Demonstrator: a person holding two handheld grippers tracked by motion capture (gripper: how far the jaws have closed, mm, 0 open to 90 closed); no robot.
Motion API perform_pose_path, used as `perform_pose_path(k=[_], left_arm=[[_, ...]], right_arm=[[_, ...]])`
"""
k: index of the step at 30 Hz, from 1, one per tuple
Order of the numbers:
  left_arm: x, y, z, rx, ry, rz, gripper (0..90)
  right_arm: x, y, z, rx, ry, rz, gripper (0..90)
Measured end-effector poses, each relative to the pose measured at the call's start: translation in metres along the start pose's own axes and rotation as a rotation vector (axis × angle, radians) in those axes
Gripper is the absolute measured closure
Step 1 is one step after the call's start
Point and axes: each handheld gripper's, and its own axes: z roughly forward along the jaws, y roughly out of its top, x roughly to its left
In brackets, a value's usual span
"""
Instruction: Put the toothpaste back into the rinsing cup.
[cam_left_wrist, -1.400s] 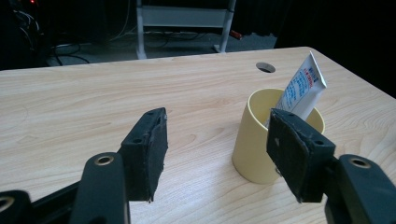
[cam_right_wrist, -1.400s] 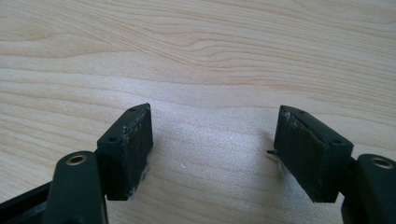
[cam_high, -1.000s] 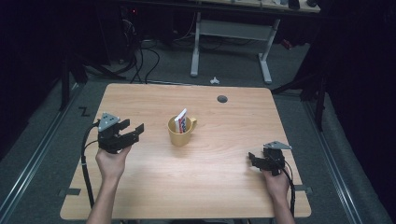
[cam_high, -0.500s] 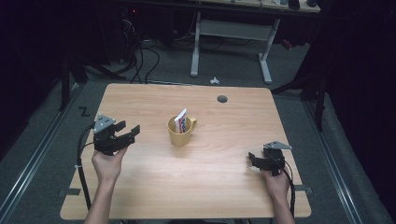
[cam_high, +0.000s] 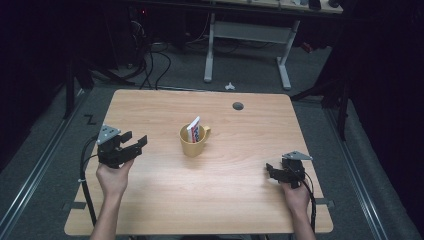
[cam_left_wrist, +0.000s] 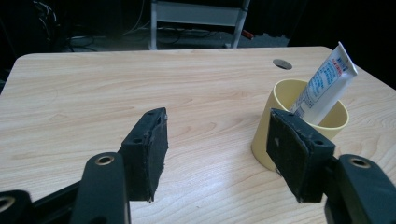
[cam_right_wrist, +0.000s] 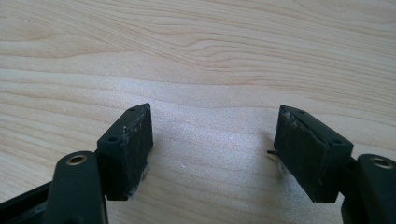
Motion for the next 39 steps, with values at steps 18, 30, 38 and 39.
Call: perform_pose_path(k=[18,30,38,39], left_arm=[[0.001,-0.008,0.001,0.006,-0.01,-0.015,39.2],[0.003,-0.014,0.002,0.016,-0.009,-0.027,39.3],[0.002,-0.018,0.002,0.015,-0.004,-0.027,39.4],[0.002,-0.018,0.002,0.017,-0.002,-0.026,39.5]], right_arm=[[0.0,0.0,0.0,0.0,0.0,0.0,28.2],[0.0,0.0,0.0,0.0,0.0,0.0,28.2],[0.0,0.0,0.0,0.0,0.0,0.0,28.2],[0.0,0.0,0.0,0.0,0.0,0.0,28.2]])
